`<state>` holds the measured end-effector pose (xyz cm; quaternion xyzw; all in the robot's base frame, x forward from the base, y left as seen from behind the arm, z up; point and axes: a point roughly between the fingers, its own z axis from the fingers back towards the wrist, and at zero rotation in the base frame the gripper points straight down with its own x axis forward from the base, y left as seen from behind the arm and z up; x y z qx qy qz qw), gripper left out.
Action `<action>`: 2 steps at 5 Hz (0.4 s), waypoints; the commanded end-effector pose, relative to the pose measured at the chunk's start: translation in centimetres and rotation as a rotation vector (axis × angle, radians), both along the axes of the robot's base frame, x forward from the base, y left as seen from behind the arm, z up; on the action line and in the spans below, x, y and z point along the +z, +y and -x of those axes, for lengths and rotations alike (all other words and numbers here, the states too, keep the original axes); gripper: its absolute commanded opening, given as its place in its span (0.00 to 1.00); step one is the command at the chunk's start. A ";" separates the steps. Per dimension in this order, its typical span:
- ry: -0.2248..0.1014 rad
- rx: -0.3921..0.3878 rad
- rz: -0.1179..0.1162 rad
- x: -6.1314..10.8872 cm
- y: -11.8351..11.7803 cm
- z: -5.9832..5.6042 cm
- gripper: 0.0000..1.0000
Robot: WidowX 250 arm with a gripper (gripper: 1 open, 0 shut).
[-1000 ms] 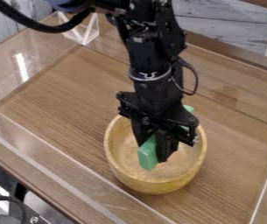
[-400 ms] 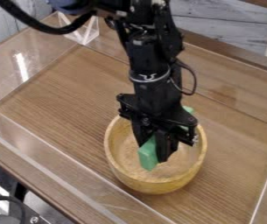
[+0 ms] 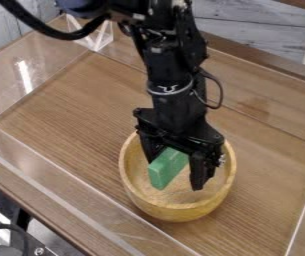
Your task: Put the green block in the brown bowl
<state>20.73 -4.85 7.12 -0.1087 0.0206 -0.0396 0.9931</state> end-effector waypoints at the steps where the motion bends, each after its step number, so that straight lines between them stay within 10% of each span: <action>1: -0.037 0.010 0.009 1.1 0.5 -0.9 1.00; 2: -0.040 0.014 0.012 1.4 0.7 -1.1 1.00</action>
